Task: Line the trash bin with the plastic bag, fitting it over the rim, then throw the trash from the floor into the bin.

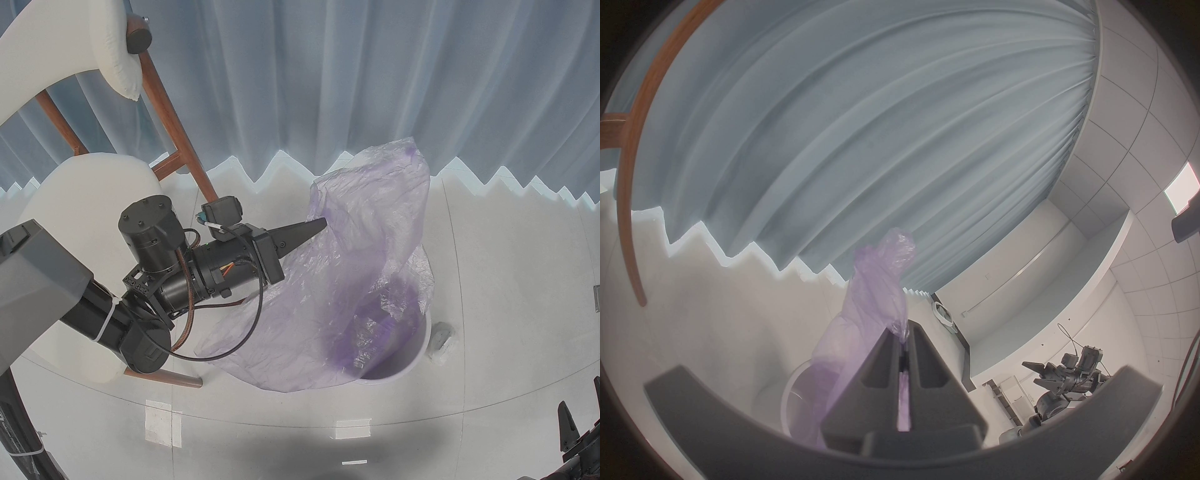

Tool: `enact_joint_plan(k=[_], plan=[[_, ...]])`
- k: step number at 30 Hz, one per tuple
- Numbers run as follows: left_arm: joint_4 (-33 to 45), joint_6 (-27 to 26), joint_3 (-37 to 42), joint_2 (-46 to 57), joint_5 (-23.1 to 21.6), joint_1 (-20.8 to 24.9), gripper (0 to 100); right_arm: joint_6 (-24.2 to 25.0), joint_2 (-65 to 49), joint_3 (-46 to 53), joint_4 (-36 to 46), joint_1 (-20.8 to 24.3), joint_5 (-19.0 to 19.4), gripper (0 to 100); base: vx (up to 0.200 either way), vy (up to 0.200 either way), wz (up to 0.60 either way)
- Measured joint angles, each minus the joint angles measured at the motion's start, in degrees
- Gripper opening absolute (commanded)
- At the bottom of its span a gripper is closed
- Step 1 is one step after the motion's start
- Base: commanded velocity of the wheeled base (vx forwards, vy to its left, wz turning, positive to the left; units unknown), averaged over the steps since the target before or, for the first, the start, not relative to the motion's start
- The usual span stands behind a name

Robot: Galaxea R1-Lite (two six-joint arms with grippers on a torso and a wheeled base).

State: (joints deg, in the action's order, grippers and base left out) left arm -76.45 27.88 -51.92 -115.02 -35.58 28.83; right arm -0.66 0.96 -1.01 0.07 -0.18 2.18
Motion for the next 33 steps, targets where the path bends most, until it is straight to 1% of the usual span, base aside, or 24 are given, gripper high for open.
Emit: enact_joint_plan(k=[19, 24, 28, 31, 33], plan=[[-0.05, -0.51, 0.21, 0.05, -0.02, -0.45, 0, -0.02, 0.02, 0.02, 0.02, 0.05, -0.02, 100, 0.000, -0.200, 0.00], [0.41, -3.34, 2.12, 0.63, 0.00, -0.50, 0, -0.02, 0.02, 0.02, 0.06, 0.02, -0.02, 100, 0.000, 0.000, 0.00], [1.78, -5.00, 5.95, 3.45, 0.01, -0.26, 0, -0.02, 0.00, -0.02, -0.02, 0.02, 0.00, 100, 0.000, 0.000, 0.00], [5.72, -5.44, 8.16, 7.00, 0.04, 0.02, 0, -0.02, 0.02, -0.02, -0.02, 0.05, -0.02, 100, 0.000, 0.000, 0.00], [9.94, -5.55, 9.17, 9.84, 0.06, 0.22, 0, -0.02, 0.02, 0.00, 0.06, 0.00, 0.00, 100, 0.000, 0.000, 0.00]])
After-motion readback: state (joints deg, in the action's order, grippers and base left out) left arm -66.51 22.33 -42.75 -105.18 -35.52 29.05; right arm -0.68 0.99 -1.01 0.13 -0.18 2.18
